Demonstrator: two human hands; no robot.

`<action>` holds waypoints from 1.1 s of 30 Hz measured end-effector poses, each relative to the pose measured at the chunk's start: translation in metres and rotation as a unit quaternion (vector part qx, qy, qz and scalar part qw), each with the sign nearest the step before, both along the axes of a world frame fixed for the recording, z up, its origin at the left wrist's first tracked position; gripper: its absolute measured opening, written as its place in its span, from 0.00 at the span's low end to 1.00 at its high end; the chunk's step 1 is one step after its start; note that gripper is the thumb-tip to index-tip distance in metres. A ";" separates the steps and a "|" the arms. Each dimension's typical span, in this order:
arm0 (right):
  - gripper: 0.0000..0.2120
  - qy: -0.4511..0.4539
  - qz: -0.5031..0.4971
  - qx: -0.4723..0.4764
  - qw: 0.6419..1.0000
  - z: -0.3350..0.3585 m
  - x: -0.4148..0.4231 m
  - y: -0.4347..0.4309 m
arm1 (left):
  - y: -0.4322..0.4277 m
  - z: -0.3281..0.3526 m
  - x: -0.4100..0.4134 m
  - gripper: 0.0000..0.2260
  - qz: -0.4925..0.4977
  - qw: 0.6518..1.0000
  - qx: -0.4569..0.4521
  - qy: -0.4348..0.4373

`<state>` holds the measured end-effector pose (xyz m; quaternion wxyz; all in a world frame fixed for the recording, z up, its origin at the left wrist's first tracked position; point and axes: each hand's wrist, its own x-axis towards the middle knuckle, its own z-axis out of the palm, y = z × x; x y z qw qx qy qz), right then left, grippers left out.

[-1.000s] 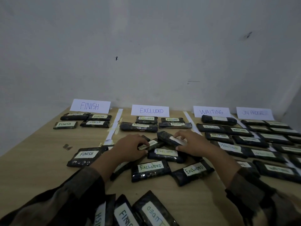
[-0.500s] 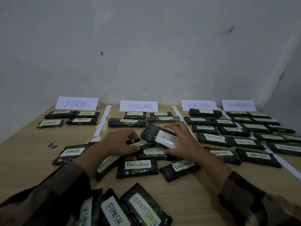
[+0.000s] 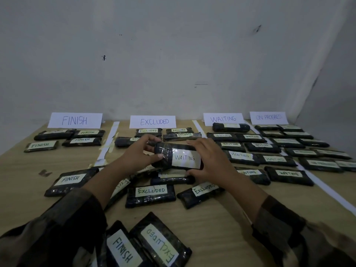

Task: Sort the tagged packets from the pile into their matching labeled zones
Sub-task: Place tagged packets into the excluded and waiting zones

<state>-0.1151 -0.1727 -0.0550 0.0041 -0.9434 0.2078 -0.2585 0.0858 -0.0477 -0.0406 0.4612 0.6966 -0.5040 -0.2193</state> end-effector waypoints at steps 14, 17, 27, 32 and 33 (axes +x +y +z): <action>0.41 -0.005 -0.055 -0.007 0.998 0.009 -0.033 -0.012 | -0.008 0.010 -0.017 0.15 0.004 0.994 -0.023 -0.104; 0.42 0.005 -0.075 0.000 0.997 0.013 -0.052 -0.015 | -0.012 0.008 -0.024 0.18 -0.008 0.985 -0.018 -0.169; 0.42 0.026 -0.152 0.031 0.988 0.021 -0.140 -0.027 | -0.036 0.014 -0.084 0.24 -0.086 0.939 -0.006 -0.332; 0.42 0.029 -0.182 0.040 0.982 0.023 -0.181 -0.029 | -0.050 0.019 -0.120 0.24 -0.128 0.921 -0.033 -0.366; 0.42 0.031 -0.187 0.037 0.981 0.023 -0.189 -0.029 | -0.053 0.018 -0.127 0.24 -0.135 0.919 -0.036 -0.368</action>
